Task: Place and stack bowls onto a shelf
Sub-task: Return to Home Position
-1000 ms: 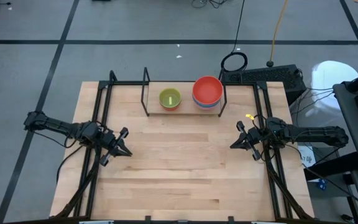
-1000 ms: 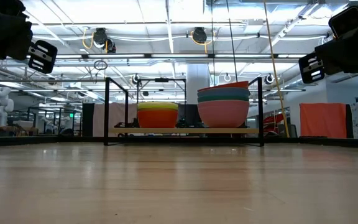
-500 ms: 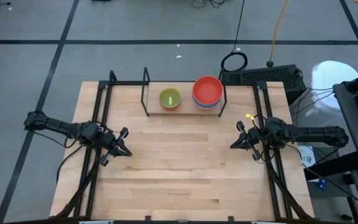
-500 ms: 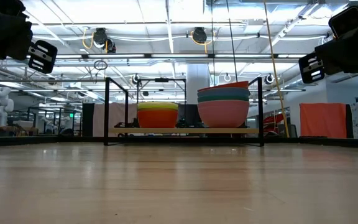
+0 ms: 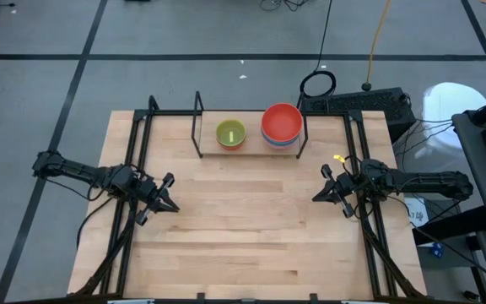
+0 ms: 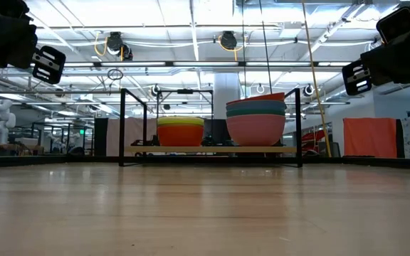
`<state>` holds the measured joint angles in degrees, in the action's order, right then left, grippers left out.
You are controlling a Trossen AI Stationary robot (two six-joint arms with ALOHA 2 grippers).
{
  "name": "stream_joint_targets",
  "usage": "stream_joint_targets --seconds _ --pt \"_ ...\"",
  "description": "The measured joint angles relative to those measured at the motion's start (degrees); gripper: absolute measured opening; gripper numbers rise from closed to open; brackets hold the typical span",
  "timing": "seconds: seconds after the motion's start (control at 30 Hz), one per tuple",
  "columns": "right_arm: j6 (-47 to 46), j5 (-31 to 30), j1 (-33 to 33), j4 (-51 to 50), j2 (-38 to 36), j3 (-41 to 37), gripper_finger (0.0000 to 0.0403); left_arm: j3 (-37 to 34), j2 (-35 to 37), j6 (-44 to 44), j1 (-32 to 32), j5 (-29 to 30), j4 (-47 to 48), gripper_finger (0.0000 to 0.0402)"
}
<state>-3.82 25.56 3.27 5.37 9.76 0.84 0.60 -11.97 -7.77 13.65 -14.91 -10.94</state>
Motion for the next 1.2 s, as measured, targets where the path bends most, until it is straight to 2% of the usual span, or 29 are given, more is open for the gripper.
stream_joint_targets --seconds 1.2 --pt "-0.01 0.0 0.0 -0.01 0.0 0.0 0.0 0.0 -0.01 0.01 0.0 0.0 0.0 0.0033"
